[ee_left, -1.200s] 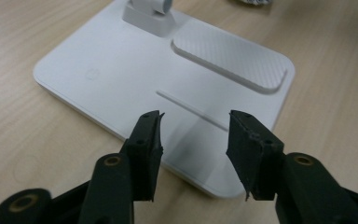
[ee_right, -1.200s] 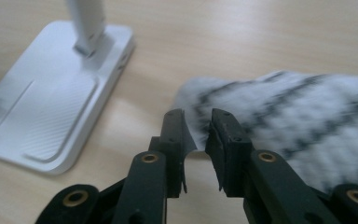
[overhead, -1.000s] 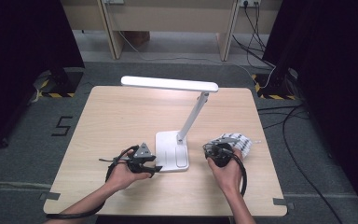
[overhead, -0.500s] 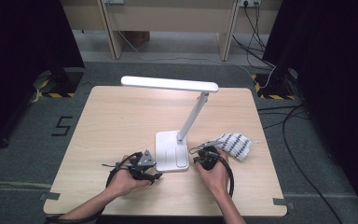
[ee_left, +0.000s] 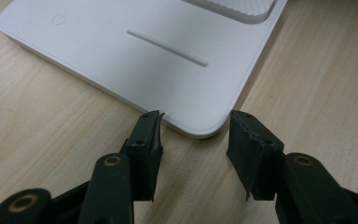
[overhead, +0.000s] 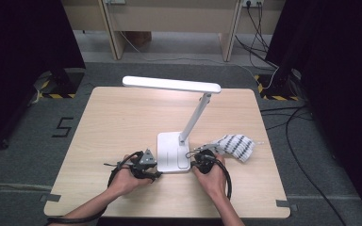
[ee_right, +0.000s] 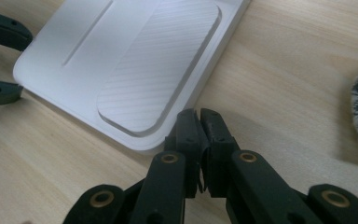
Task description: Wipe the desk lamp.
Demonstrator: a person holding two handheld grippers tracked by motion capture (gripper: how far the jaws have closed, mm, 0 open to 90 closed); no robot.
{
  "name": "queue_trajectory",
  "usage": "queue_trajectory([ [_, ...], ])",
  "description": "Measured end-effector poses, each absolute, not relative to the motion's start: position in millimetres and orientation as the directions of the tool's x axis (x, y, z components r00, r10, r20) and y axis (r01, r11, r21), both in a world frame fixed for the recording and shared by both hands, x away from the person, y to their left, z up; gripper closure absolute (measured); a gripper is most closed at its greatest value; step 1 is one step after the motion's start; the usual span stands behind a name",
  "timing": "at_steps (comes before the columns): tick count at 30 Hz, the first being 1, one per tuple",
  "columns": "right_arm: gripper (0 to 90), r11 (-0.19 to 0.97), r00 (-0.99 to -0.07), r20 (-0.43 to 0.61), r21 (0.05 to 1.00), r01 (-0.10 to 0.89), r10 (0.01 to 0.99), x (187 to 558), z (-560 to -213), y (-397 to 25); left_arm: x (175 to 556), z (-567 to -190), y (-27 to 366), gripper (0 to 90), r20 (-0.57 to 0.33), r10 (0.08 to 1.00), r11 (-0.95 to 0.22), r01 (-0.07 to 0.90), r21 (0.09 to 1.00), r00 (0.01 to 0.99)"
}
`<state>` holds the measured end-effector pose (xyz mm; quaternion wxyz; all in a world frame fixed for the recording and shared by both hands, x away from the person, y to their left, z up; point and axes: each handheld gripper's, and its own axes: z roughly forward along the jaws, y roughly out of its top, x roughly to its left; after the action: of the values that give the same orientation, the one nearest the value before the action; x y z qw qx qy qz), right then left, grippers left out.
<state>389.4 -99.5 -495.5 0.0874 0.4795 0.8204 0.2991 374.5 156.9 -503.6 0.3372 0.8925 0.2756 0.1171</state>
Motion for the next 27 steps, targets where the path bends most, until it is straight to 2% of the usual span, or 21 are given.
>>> queue_trajectory([
  [14, 86.6, 0.384, -0.549, 0.141, 0.575, 0.723, 0.824, 388.0, -495.5, -90.7, 380.8, -502.8, 165.4, 56.3, 0.025, 0.598, -0.606, 0.432, 0.668, 0.801],
  [18, 82.8, 0.379, -0.548, 0.138, 0.586, 0.717, 0.825, 387.9, -494.1, -92.0, 380.4, -503.5, 167.3, 56.4, 0.020, 0.608, -0.595, 0.439, 0.673, 0.794],
  [27, 69.6, 0.316, -0.505, 0.119, 0.652, 0.689, 0.855, 386.2, -485.8, -111.9, 378.7, -497.8, 179.1, 43.4, -0.002, 0.624, -0.533, 0.427, 0.730, 0.781],
])
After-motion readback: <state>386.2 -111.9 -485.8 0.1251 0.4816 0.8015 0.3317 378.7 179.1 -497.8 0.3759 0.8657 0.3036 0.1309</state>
